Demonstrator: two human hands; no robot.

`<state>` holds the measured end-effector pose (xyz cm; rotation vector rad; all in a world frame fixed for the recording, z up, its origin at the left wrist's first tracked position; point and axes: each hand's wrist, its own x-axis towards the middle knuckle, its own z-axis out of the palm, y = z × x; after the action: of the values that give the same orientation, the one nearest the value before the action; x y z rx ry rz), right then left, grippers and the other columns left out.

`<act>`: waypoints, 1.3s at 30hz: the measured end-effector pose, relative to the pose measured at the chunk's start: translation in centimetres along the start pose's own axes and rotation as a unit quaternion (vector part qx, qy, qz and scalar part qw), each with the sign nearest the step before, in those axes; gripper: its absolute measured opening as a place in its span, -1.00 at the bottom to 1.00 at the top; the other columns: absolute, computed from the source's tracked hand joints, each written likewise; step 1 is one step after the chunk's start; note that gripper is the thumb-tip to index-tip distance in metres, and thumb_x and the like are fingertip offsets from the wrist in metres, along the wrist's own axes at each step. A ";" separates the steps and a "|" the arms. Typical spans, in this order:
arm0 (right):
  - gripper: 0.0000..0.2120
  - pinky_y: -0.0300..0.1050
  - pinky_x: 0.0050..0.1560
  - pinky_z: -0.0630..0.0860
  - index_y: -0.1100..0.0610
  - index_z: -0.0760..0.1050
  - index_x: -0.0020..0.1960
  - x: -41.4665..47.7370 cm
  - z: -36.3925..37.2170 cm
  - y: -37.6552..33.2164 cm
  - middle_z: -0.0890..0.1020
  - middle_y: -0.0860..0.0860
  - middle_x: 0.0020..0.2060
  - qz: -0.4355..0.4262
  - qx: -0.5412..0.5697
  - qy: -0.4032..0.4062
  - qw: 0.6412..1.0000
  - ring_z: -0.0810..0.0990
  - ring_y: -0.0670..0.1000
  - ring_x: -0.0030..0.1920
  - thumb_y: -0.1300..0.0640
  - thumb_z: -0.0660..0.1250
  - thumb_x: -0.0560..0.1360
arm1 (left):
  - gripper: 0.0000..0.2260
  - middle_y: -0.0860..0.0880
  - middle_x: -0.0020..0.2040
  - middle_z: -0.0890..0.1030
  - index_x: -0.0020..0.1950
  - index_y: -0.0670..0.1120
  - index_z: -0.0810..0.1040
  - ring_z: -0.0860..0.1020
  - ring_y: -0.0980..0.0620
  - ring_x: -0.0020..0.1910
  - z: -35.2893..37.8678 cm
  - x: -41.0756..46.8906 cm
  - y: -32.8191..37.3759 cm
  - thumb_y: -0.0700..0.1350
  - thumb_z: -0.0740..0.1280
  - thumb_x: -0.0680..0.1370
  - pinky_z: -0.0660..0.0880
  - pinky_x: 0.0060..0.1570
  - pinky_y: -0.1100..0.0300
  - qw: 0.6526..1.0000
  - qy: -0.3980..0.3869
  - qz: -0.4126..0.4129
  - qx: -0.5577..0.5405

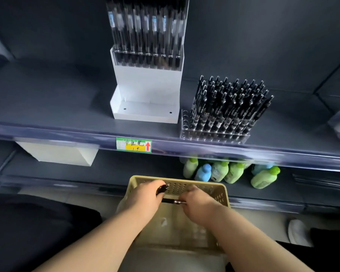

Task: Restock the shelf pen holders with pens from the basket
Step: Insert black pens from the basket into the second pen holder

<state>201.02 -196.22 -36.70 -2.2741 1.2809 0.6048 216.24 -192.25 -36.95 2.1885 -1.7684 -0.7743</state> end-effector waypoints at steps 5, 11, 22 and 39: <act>-0.71 0.00 0.12 0.49 0.01 0.38 0.32 -2.2 -2.9 0.2 0.45 0.14 0.18 0.005 0.034 0.039 0.999 0.54 0.17 0.09 0.06 0.10 0.62 | -0.77 0.05 0.01 0.60 0.19 0.11 0.52 0.54 0.04 -0.01 -1.8 -0.9 0.8 -0.04 0.31 0.54 0.48 -0.03 0.18 0.998 0.041 0.036 -0.042; -0.67 -0.09 0.22 0.40 -0.07 0.44 0.31 -5.4 -6.4 -0.4 0.41 0.07 0.20 -0.003 0.119 0.086 0.989 0.44 0.07 0.19 0.14 0.15 0.59 | -0.72 0.05 0.09 0.58 0.24 0.10 0.50 0.53 0.03 0.07 -3.8 -0.9 2.4 -0.05 0.32 0.53 0.50 0.06 0.10 0.993 0.079 0.071 -0.054; -0.85 -0.15 -0.18 0.60 0.14 0.51 -0.17 -7.2 -10.6 0.4 0.66 0.06 -0.29 -0.011 0.567 0.286 0.773 0.58 0.00 -0.35 0.31 0.46 0.38 | -0.70 0.06 0.02 0.60 0.26 0.04 0.51 0.55 0.08 -0.01 -8.9 0.1 5.1 -0.04 0.35 0.53 0.47 -0.04 0.24 0.974 0.164 0.098 -0.125; -0.89 -0.26 -0.22 0.53 0.02 0.53 -0.03 -6.8 -23.2 1.6 0.57 -0.09 -0.30 -0.133 0.503 0.580 0.627 0.56 -0.15 -0.37 0.17 0.24 0.58 | -0.81 0.13 -0.07 0.60 0.02 0.12 0.50 0.55 0.22 -0.10 -16.5 5.8 9.7 -0.12 0.41 0.48 0.46 -0.11 0.43 0.882 0.294 0.193 -0.312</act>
<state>199.94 -205.96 -14.51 -1.5568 1.1180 -1.5938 217.57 -202.67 -20.00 1.3779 -1.3199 -0.4240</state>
